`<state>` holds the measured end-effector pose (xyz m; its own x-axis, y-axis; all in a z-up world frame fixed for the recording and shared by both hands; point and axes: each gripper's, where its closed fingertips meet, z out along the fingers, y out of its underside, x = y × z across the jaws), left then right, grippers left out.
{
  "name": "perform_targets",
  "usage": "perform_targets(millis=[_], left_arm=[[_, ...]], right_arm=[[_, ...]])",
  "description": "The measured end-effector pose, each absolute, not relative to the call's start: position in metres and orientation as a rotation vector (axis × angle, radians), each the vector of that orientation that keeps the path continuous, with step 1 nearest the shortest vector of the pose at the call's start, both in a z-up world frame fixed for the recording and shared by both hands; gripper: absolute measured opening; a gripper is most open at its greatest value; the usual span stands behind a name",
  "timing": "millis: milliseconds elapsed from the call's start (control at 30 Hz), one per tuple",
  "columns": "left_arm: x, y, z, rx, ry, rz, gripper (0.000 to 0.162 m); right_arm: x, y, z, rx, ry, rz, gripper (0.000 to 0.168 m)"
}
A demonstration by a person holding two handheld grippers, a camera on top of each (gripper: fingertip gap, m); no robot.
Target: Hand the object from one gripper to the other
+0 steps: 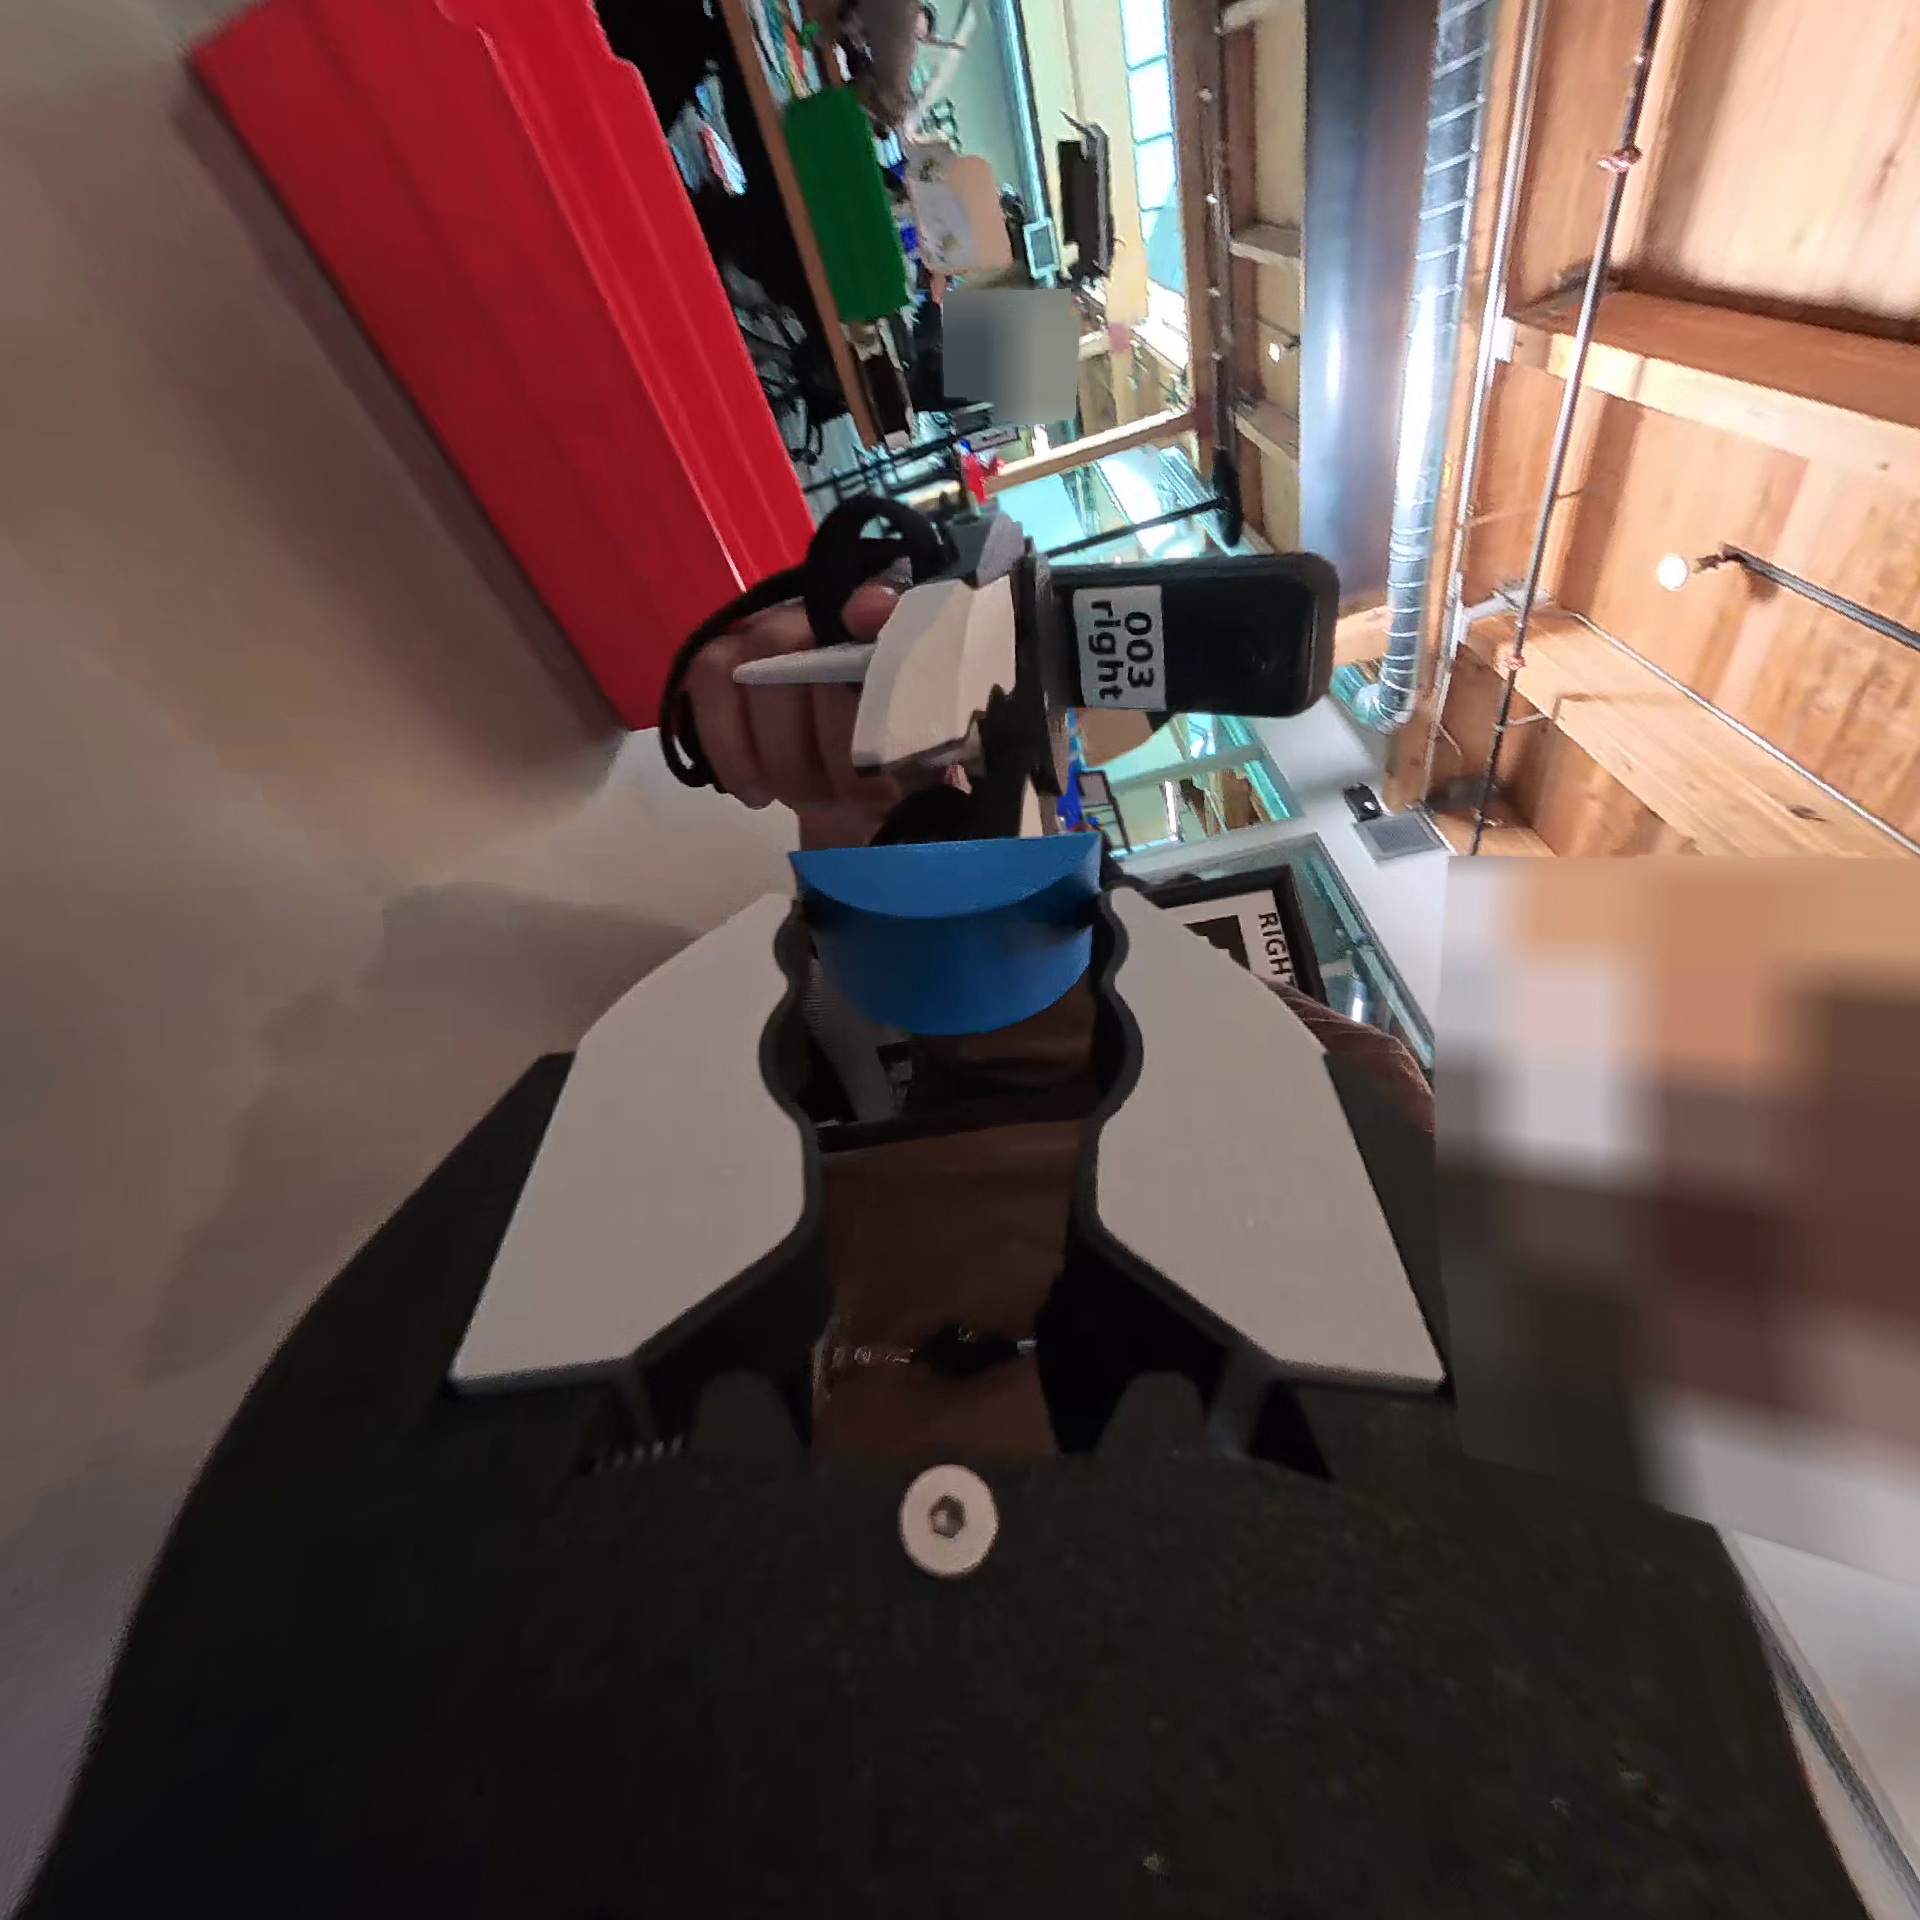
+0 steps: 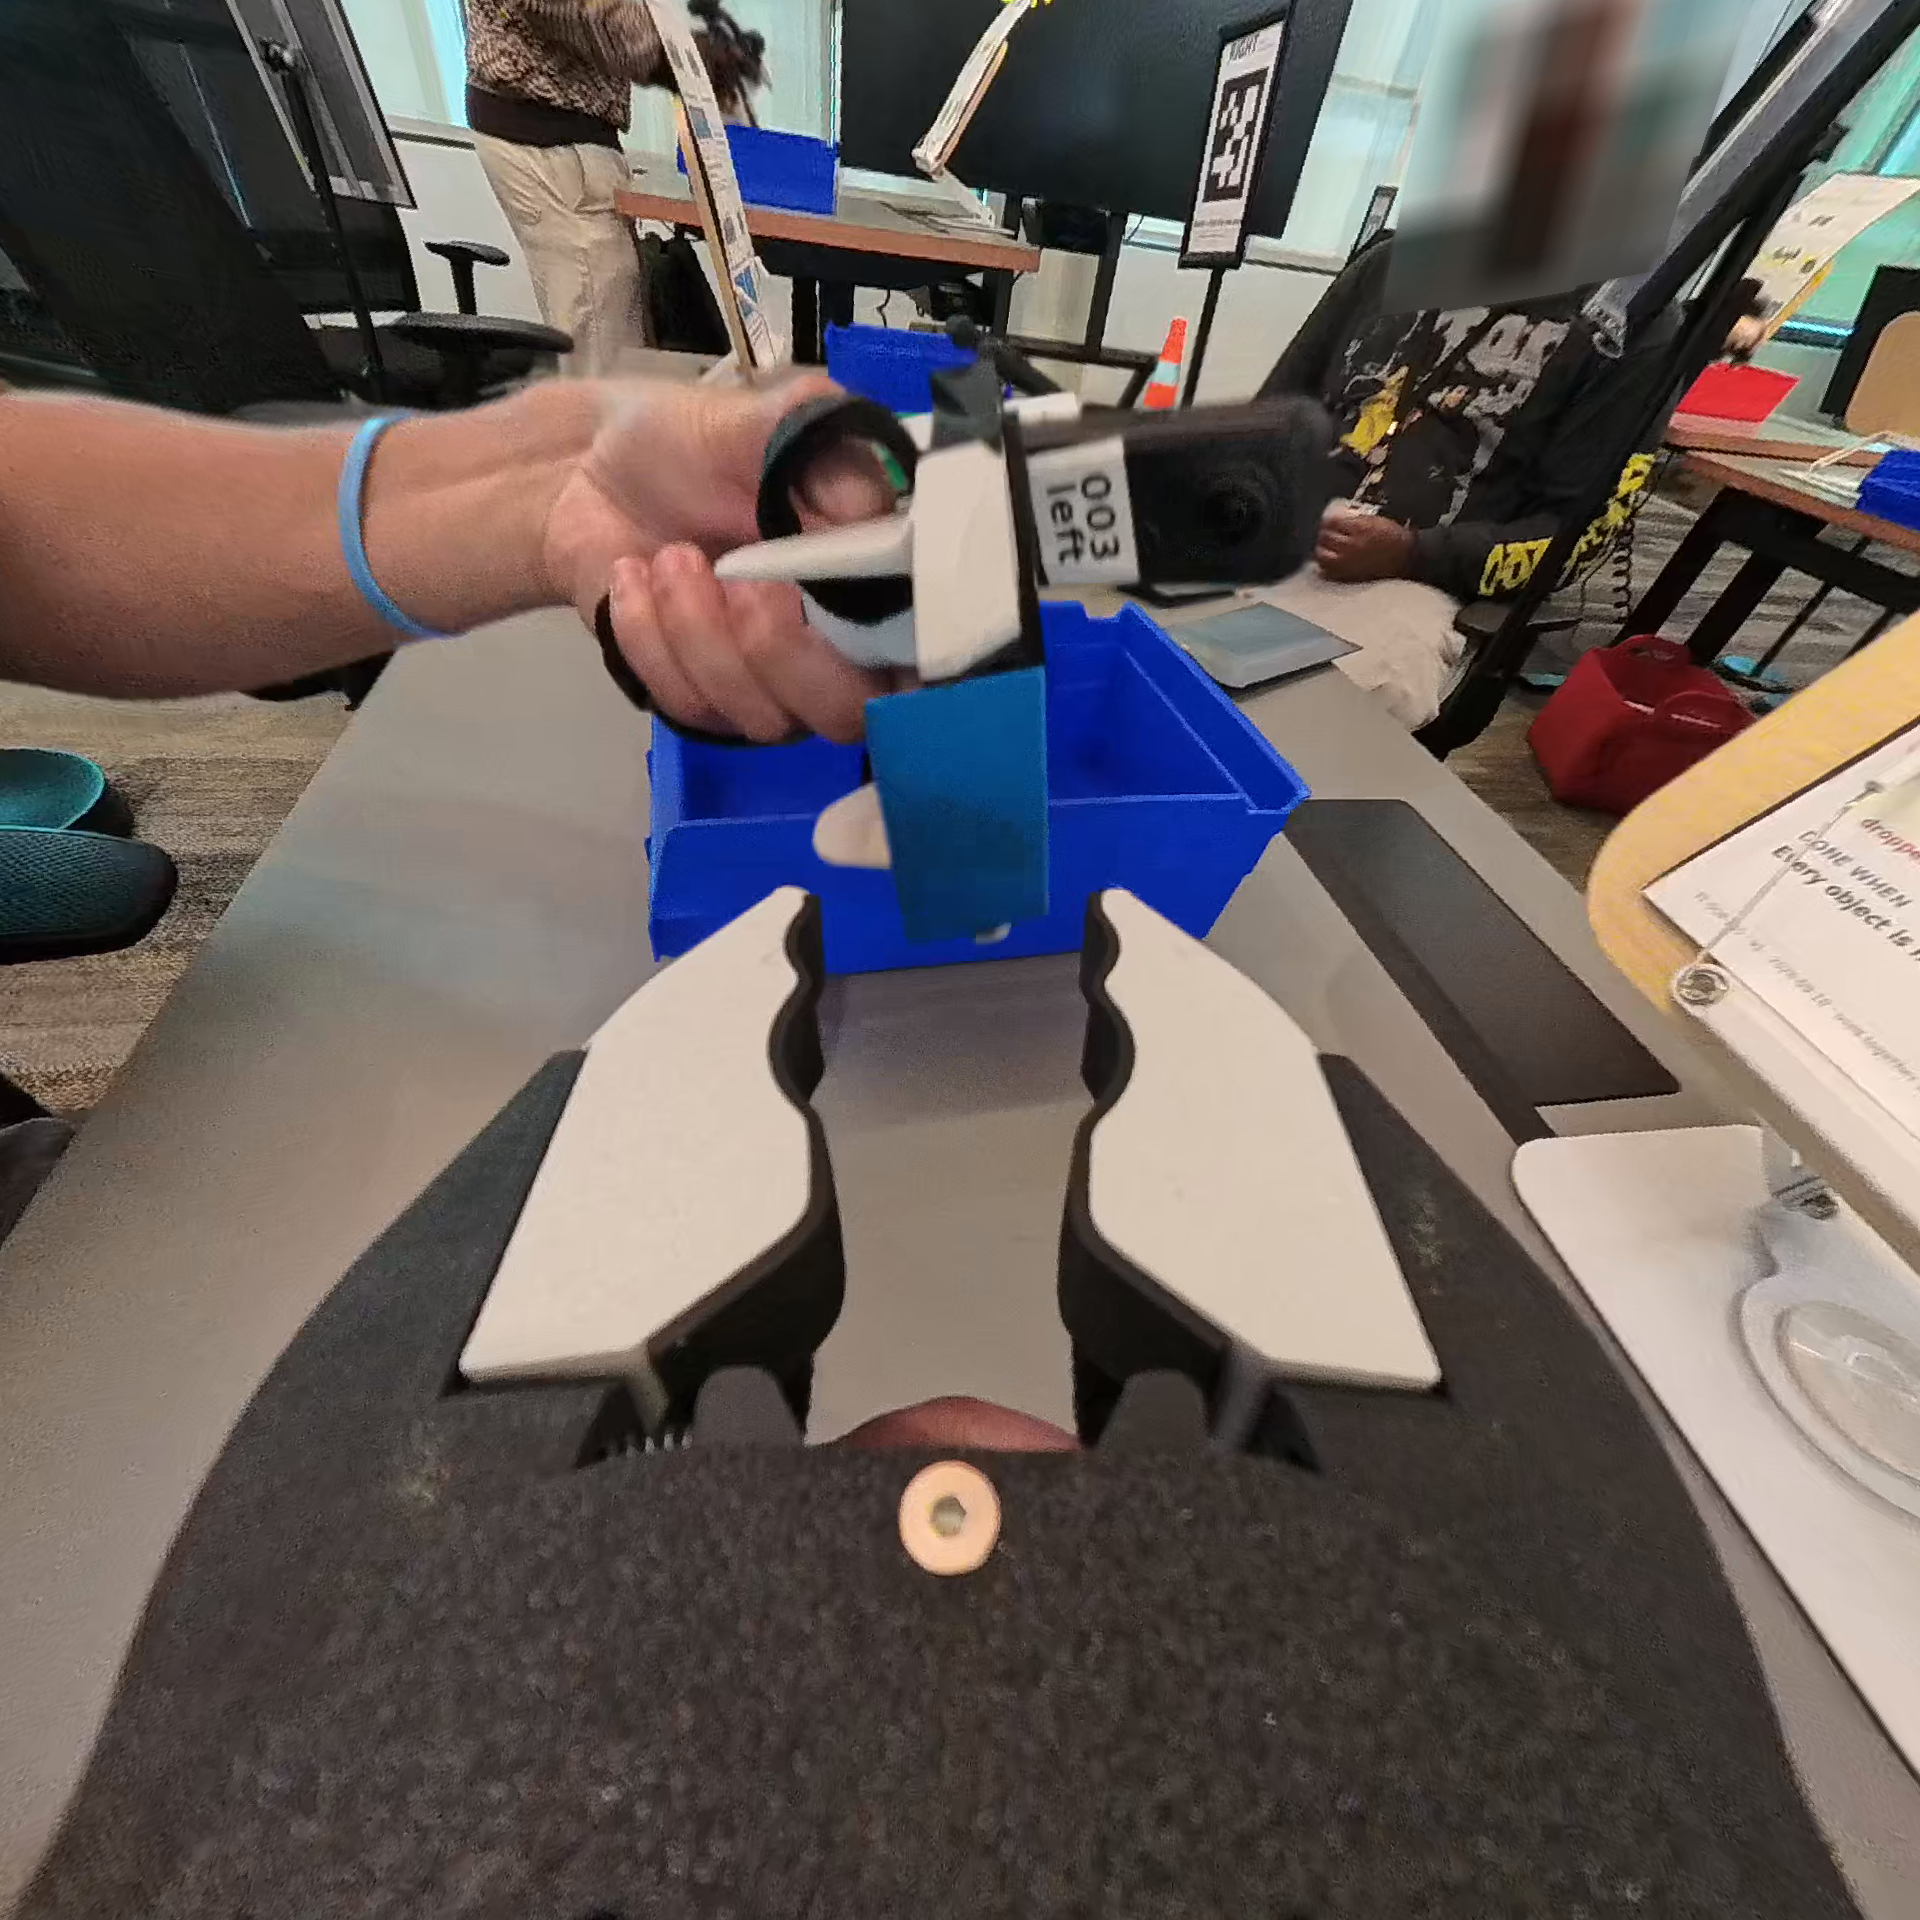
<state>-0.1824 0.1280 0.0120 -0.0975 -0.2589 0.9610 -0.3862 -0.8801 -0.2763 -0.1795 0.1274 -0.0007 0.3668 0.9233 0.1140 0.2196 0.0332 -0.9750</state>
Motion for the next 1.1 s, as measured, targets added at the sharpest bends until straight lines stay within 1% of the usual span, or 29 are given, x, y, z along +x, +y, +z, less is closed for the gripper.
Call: perform_targets(millis=[200, 300, 433, 500, 600, 700, 833, 900, 967, 1100], left_arm=[[-0.144, 0.115, 0.008, 1.894, -0.741, 2.164, 0.051], [-0.133, 0.112, 0.008, 1.851, -0.727, 2.178, 0.051], [-0.125, 0.106, 0.013, 1.769, -0.690, 2.211, 0.051], [-0.125, 0.102, 0.015, 1.753, -0.715, 2.226, 0.049], [-0.130, 0.097, 0.013, 1.801, -0.739, 2.269, 0.050], [-0.142, 0.083, 0.006, 1.892, -0.803, 2.317, 0.053], [-0.160, 0.040, -0.011, 1.957, -0.881, 2.371, 0.052], [-0.165, 0.019, -0.027, 2.005, -0.865, 2.377, 0.052], [-0.167, 0.001, -0.042, 2.029, -0.814, 2.379, 0.052], [-0.162, -0.022, -0.061, 2.040, -0.740, 2.424, 0.051]], right_arm=[[-0.157, 0.126, 0.003, -1.466, -1.052, 0.791, 0.044], [-0.150, 0.121, 0.000, -1.467, -1.067, 0.824, 0.033], [-0.141, 0.115, 0.004, -1.461, -1.043, 0.830, 0.032], [-0.137, 0.111, 0.007, -1.465, -1.032, 0.834, 0.032], [-0.121, 0.104, 0.013, -1.491, -0.988, 0.825, 0.032], [-0.084, 0.093, 0.027, -1.526, -0.918, 0.748, 0.032], [0.013, 0.077, 0.047, -1.638, -0.818, 0.534, 0.032], [0.070, 0.074, 0.032, -1.794, -0.795, 0.406, 0.032], [0.114, 0.067, 0.000, -1.990, -0.806, 0.350, 0.032], [0.141, 0.045, -0.069, -2.296, -0.879, 0.449, 0.032]])
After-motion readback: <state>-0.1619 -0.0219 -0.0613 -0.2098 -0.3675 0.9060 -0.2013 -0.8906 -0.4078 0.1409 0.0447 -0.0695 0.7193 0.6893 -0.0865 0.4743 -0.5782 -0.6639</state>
